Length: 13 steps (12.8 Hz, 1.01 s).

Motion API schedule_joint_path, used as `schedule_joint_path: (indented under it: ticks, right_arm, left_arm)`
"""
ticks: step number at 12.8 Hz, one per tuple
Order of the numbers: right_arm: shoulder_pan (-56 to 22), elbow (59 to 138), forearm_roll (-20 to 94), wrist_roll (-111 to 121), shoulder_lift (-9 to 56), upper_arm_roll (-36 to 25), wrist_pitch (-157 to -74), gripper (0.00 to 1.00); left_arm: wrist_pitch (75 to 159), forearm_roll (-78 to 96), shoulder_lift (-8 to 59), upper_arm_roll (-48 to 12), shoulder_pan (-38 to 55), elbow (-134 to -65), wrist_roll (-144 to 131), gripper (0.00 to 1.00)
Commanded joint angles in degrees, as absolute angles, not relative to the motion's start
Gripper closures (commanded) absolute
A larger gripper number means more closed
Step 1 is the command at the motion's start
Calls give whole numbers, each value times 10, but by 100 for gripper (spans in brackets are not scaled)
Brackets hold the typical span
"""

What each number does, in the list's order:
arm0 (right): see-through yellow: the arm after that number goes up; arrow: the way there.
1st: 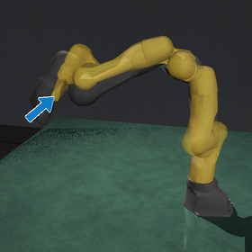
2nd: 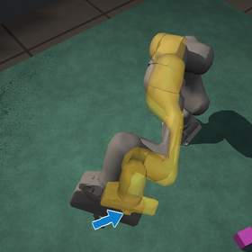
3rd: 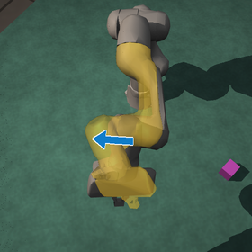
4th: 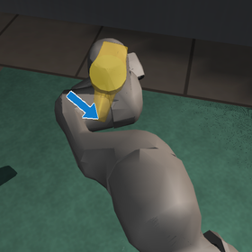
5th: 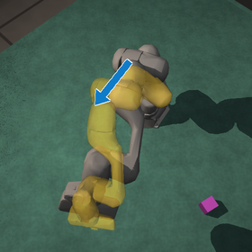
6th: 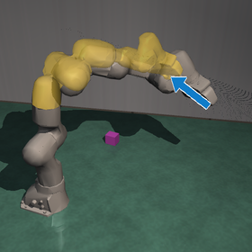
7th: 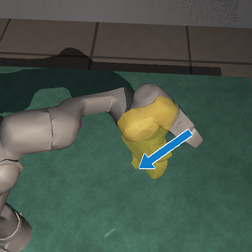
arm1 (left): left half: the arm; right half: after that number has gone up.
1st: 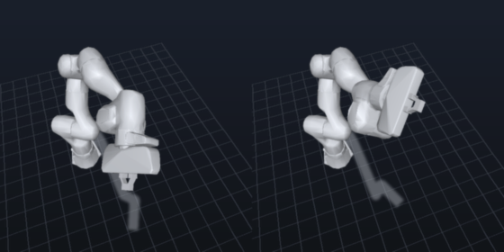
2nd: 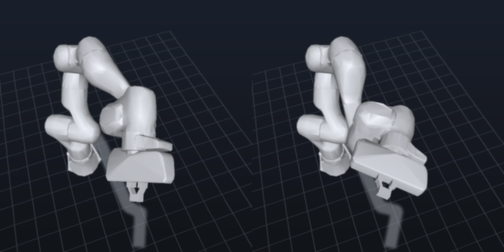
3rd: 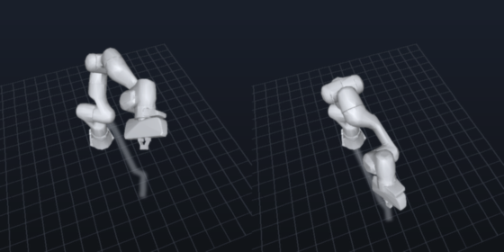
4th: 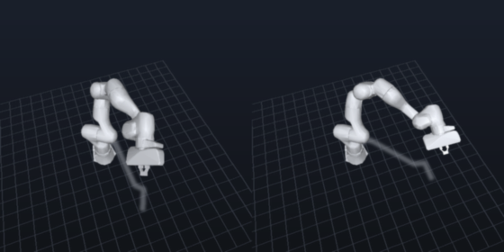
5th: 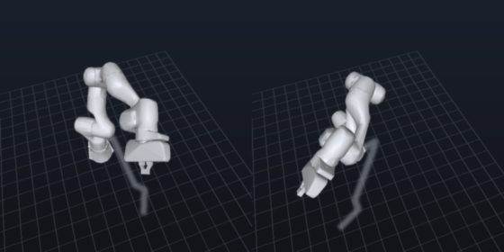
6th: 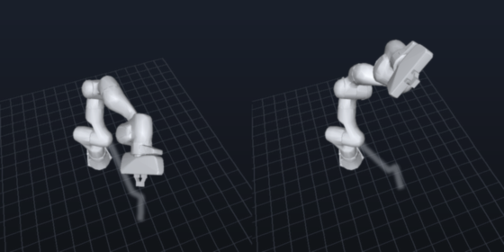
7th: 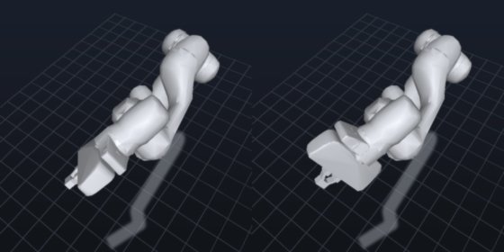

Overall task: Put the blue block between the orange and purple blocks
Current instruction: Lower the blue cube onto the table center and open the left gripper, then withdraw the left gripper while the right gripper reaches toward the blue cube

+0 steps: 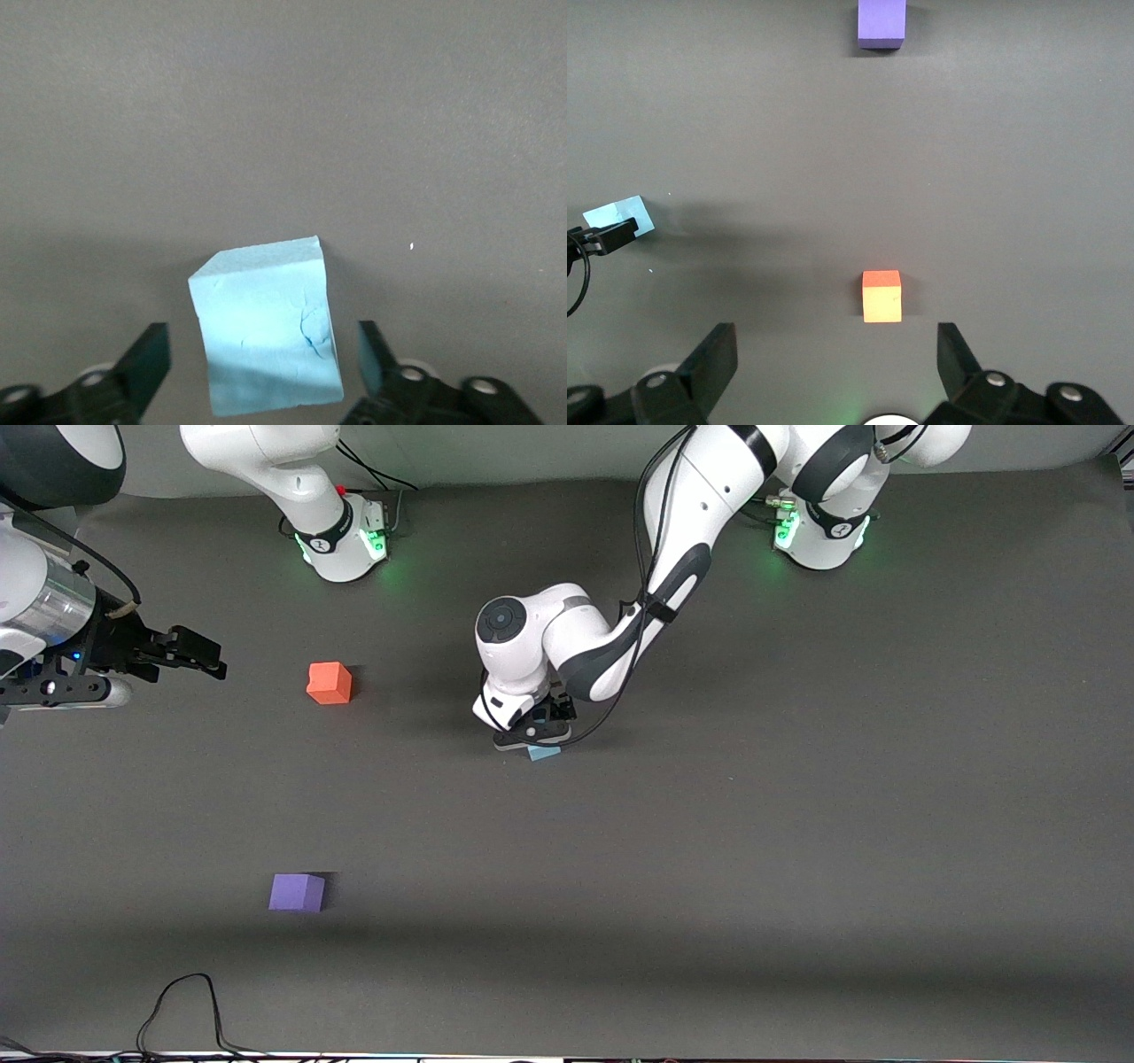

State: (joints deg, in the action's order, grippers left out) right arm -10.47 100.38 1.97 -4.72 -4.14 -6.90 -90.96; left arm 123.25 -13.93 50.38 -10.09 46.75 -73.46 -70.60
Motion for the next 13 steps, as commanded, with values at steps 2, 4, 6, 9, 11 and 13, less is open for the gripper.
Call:
schedule_joint_path:
  ticks: [2,4,6,9,11,13]
  right_arm:
    - [-107,992,22,-37,-31,-71,-899,0]
    - [-107,991,27,-44,-30,-71,-897,0]
    - [-110,991,29,-48,-30,-66,-896,0]
    - [-171,986,32,-129,-12,-64,-896,0]
    - [-230,977,38,-216,4,-64,-904,0]
    - [-272,943,98,-294,35,-63,-905,0]
  left_arm:
    - [1170,-135,446,-108,423,-729,-682,0]
    - [1137,-72,391,-120,358,-737,-611,0]
    - [1106,-20,326,-119,286,-777,-531,0]
    - [1028,44,240,-119,140,-819,-351,0]
    - [966,46,204,-118,58,-825,-249,0]
    - [918,43,172,-116,-19,-826,-139,0]
